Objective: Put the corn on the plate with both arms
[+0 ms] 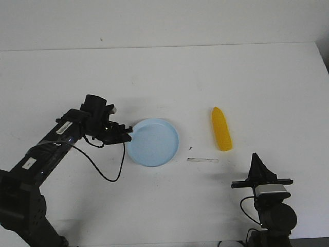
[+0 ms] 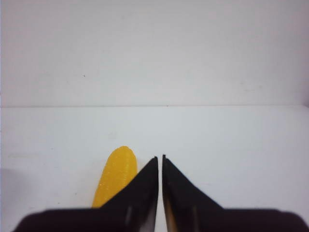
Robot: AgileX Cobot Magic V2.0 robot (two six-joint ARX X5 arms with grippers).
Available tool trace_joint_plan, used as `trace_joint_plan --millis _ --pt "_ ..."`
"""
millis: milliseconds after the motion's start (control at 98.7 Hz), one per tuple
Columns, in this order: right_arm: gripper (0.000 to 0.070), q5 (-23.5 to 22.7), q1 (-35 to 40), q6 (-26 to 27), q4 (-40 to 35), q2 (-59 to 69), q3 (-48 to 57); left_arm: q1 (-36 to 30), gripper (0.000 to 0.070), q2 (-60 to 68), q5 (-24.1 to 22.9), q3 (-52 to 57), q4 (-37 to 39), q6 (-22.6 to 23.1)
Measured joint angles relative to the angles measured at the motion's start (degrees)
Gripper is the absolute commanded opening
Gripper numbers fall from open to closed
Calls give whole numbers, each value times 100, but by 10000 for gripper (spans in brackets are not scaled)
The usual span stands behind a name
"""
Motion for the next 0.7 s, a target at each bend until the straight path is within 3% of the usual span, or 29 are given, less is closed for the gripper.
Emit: trace_joint_plan --millis 506,699 --pt "13 0 0 0 0 0 0 -192 1 0 -13 -658 522 -85" --pt "13 0 0 0 0 0 0 -192 1 0 -463 -658 1084 -260"
